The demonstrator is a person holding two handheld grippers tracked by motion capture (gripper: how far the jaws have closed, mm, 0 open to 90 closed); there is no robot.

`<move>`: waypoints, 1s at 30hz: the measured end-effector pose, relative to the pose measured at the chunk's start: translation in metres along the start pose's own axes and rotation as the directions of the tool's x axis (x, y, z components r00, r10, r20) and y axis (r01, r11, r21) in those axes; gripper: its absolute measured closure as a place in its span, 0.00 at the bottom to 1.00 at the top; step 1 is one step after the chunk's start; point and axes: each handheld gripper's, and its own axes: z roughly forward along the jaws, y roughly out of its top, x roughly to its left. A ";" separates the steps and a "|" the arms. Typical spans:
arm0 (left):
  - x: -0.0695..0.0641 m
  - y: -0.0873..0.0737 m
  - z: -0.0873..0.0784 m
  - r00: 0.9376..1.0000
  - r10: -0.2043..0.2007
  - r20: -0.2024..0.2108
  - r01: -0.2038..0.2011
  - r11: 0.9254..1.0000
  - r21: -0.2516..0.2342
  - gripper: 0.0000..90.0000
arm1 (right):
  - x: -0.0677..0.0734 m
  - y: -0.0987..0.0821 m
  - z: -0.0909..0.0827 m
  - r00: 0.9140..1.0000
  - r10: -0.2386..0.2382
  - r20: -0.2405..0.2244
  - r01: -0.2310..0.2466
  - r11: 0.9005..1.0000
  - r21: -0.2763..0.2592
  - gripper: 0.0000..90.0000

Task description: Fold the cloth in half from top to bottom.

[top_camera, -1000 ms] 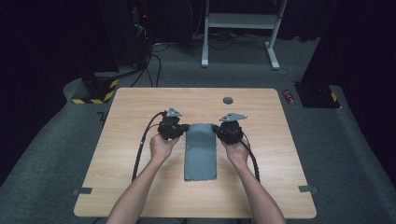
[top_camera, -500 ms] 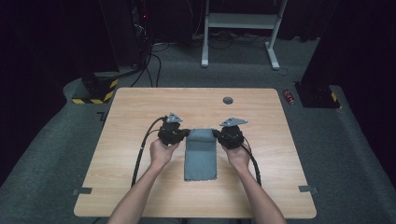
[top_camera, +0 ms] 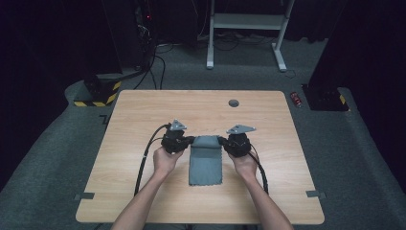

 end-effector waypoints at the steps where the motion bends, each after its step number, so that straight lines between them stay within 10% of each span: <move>1: -0.001 0.000 0.000 1.000 0.000 0.001 0.000 1.000 0.000 0.99 | 0.000 -0.001 -0.001 1.000 0.001 -0.002 -0.001 1.000 0.000 1.00; 30: -0.014 -0.018 -0.012 1.000 0.013 0.028 -0.013 1.000 -0.020 0.99 | 0.009 -0.016 -0.016 0.999 -0.008 -0.053 0.006 1.000 -0.023 1.00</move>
